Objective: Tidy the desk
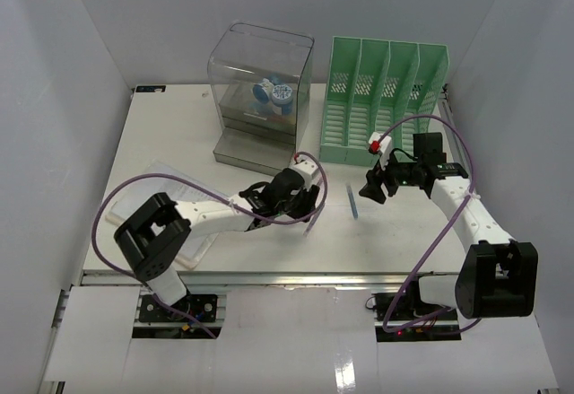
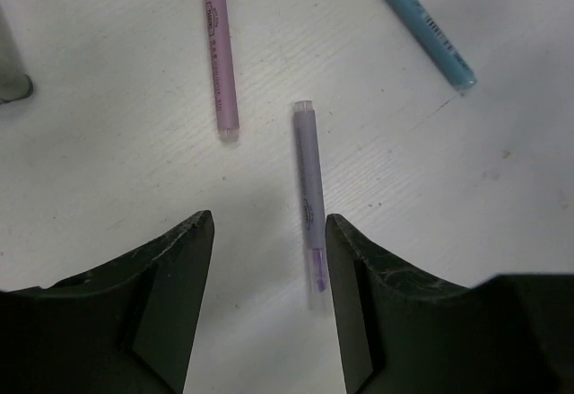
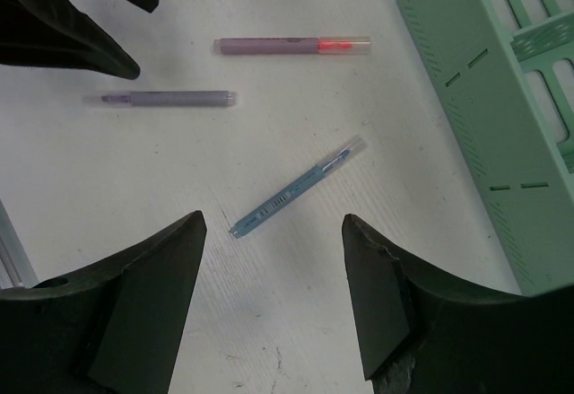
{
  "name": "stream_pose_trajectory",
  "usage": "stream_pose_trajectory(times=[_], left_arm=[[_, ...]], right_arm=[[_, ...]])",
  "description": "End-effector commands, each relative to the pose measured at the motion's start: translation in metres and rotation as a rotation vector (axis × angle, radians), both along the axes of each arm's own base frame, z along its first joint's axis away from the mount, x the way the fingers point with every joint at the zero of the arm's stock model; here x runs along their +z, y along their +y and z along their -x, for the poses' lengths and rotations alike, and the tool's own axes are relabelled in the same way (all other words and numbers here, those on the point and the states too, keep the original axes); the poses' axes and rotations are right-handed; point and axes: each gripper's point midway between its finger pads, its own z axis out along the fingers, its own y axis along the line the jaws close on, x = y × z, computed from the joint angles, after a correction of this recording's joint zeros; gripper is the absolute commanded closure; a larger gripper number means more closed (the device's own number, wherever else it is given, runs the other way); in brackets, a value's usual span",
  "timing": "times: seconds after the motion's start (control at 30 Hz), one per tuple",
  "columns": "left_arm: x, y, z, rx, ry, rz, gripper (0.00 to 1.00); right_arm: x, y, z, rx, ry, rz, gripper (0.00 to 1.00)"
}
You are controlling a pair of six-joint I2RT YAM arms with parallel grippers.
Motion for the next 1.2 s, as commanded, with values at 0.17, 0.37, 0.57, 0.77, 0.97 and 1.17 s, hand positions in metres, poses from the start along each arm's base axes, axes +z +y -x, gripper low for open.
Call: stream_pose_trajectory(times=[0.17, 0.37, 0.57, 0.77, 0.97, 1.17], left_arm=[[-0.026, -0.029, 0.003, -0.057, -0.02, -0.168, 0.38], [-0.043, -0.036, 0.01, -0.069, 0.005, -0.216, 0.49], [-0.053, -0.035, 0.015, -0.061, 0.003, -0.269, 0.71], [-0.043, -0.034, 0.021, -0.054, 0.011, -0.236, 0.95], [-0.01, -0.029, 0.032, -0.014, 0.038, -0.092, 1.0], [0.053, 0.009, 0.003, 0.125, 0.173, 0.365, 1.0]], right_arm=[[0.006, -0.002, -0.006, -0.024, -0.026, -0.012, 0.31], [0.007, -0.002, -0.007, -0.026, -0.025, -0.013, 0.31], [0.008, -0.003, -0.007, -0.032, -0.022, -0.015, 0.31], [0.007, -0.004, -0.008, -0.036, -0.019, -0.017, 0.31], [0.008, -0.004, -0.008, -0.041, -0.018, -0.019, 0.31], [0.009, -0.004, -0.008, -0.043, -0.016, -0.024, 0.31]])
